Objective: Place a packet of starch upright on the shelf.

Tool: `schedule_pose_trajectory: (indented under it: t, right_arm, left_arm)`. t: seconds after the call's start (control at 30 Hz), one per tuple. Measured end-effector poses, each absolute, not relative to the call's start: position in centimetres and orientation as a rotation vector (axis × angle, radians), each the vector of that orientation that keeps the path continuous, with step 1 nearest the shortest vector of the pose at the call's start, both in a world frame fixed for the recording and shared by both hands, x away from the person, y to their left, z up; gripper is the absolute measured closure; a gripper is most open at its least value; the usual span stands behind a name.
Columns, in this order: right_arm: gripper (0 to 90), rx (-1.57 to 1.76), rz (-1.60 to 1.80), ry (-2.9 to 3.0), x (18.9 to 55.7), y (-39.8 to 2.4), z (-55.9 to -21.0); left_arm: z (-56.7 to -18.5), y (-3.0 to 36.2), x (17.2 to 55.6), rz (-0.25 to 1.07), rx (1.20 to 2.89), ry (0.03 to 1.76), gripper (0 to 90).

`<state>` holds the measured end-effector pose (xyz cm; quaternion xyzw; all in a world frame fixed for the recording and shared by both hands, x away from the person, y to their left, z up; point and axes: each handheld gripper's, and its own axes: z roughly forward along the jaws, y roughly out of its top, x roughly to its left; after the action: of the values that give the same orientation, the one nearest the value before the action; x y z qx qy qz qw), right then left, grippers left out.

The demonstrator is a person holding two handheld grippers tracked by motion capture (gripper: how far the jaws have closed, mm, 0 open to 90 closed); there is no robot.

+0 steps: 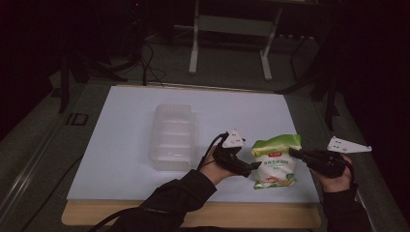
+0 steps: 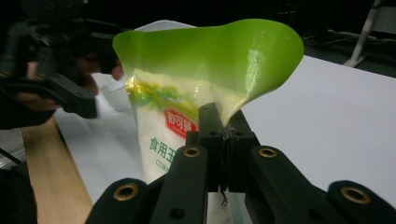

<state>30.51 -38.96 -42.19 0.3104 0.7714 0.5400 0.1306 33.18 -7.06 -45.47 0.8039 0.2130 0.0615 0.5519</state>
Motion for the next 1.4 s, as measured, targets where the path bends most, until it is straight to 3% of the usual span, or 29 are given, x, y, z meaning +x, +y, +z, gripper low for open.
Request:
schedule_pose_trajectory:
  t: [0.3, 0.73, 0.9, 1.2, 1.4]
  right_arm:
    - [88.4, 0.909, 1.566, 2.241, 30.2, -39.2, -42.2]
    - [88.3, 0.911, 1.569, 2.240, 30.2, -38.9, -42.5]
    - [88.4, 0.914, 1.579, 2.232, 30.2, -39.1, -42.5]
    - [87.2, 0.903, 1.649, 2.189, 29.8, -39.7, -41.2]
    - [69.4, 0.893, 1.667, 2.131, 29.5, -39.5, -39.7]
  left_arm:
    - [-46.1, -9.0, 33.9, 0.093, 1.907, 0.478, 21.6]
    - [-47.2, -10.8, 34.2, 0.000, 1.975, 0.416, 75.9]
    - [-47.0, -10.9, 34.1, -0.010, 1.972, 0.393, 81.9]
    - [-44.7, -10.3, 34.2, -0.040, 1.943, 0.371, 83.3]
    - [-41.9, -8.9, 34.7, -0.015, 1.933, 0.353, 83.3]
